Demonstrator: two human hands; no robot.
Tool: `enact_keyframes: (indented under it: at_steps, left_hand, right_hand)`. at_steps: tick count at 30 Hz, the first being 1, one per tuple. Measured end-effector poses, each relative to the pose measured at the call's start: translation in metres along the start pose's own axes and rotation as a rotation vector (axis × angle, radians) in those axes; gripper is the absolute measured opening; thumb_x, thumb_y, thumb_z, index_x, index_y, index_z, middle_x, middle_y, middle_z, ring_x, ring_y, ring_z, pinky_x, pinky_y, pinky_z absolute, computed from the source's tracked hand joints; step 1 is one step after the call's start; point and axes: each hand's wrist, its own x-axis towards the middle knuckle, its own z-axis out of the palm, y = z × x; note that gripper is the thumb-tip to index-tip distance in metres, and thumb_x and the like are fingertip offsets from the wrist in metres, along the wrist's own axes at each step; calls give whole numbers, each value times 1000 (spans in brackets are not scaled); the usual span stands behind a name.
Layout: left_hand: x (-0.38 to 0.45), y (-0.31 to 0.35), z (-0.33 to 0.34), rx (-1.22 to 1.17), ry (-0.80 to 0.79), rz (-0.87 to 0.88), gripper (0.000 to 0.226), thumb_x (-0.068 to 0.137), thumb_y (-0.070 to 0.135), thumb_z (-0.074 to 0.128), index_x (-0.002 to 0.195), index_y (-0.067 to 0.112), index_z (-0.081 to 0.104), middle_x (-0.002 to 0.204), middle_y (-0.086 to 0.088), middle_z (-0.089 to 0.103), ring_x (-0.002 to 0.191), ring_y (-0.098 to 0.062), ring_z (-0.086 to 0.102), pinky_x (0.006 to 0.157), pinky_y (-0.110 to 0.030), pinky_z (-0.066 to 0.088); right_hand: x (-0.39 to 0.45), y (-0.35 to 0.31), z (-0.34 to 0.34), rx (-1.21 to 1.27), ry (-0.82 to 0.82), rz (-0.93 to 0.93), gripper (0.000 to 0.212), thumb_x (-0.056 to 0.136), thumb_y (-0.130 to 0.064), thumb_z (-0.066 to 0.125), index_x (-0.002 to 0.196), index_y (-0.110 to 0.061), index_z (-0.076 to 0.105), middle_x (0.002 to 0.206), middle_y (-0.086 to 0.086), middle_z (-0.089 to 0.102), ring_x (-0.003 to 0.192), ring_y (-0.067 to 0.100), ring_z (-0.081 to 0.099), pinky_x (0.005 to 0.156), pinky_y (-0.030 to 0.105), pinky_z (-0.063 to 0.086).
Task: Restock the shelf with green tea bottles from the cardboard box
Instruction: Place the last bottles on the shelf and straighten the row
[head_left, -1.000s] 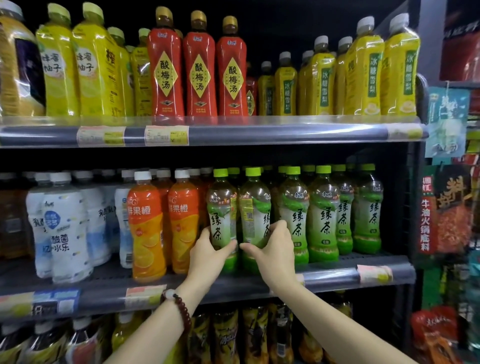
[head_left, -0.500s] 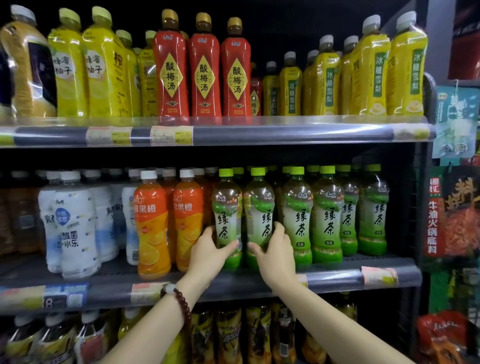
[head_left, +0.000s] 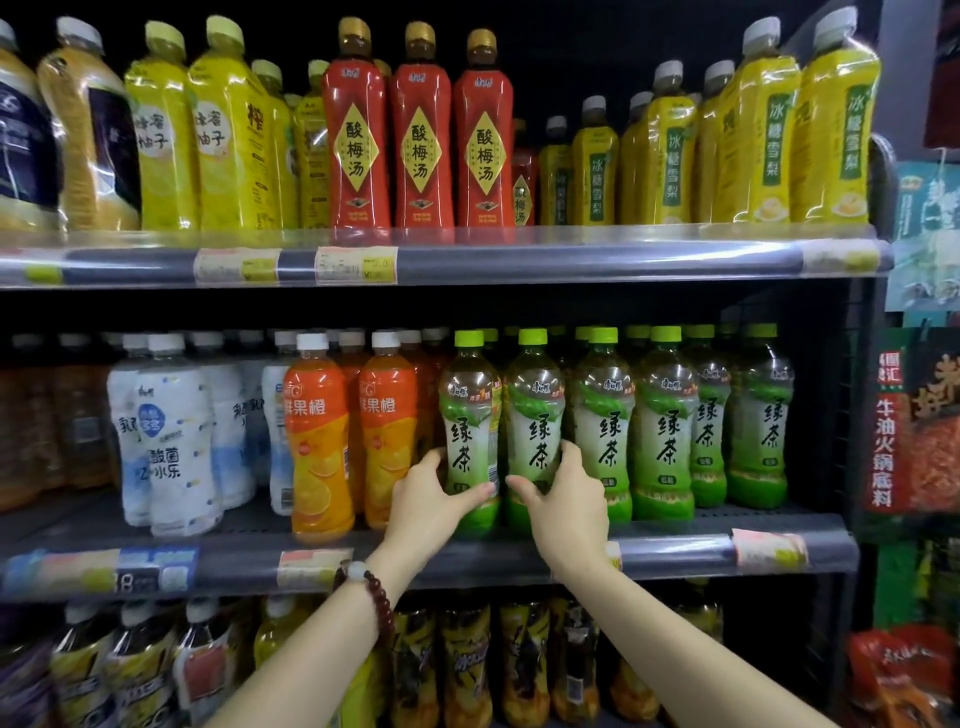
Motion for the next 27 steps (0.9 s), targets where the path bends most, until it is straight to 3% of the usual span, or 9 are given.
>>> enact_keyframes:
  at_steps: [5,9,16,20,23,27]
  left_hand:
    - [-1,0,-1,55,-21,18,73,74,40,76,136,18,44,134,0,57,123,-18,53,98,-31,45]
    - [-2,1,2,132,-36,54,65,78,38,72,132,16,45,130,-2,59,117,-18,57,92,-26,46]
    - [-11,5,0,471,50,141,66,77,51,67,125,12,46,122,-6,58,110,-20,58,90,-31,52]
    - [-30,9,4,418,161,160,72,79,44,68,137,13,38,130,-4,54,117,-19,54,94,-27,46]
    - [-46,15,12,343,208,196,64,81,34,69,135,18,38,129,0,52,116,-15,52,91,-21,42]
    - [-57,24,31,292,113,244,51,80,34,70,123,21,46,118,6,52,109,-10,52,87,-18,43]
  right_hand:
    - [-3,6,-2,39,-7,-22,75,83,-41,70,143,-12,36,121,8,64,110,24,62,88,35,52]
    - [0,9,-6,13,-92,-43,78,83,-34,72,146,-12,30,127,9,60,117,26,58,92,35,50]
    - [3,24,-18,15,-174,-143,72,83,-25,73,144,-14,36,132,3,59,123,21,55,102,37,49]
    - [3,36,-32,16,-183,-237,58,84,-23,72,135,-16,47,125,1,61,118,18,56,101,33,49]
    - [1,44,-44,2,-183,-306,47,82,-22,73,126,-17,54,116,0,63,110,14,58,95,26,49]
    - [-1,54,-64,-42,-170,-337,46,81,-25,74,123,-18,57,112,-1,65,104,12,60,89,24,50]
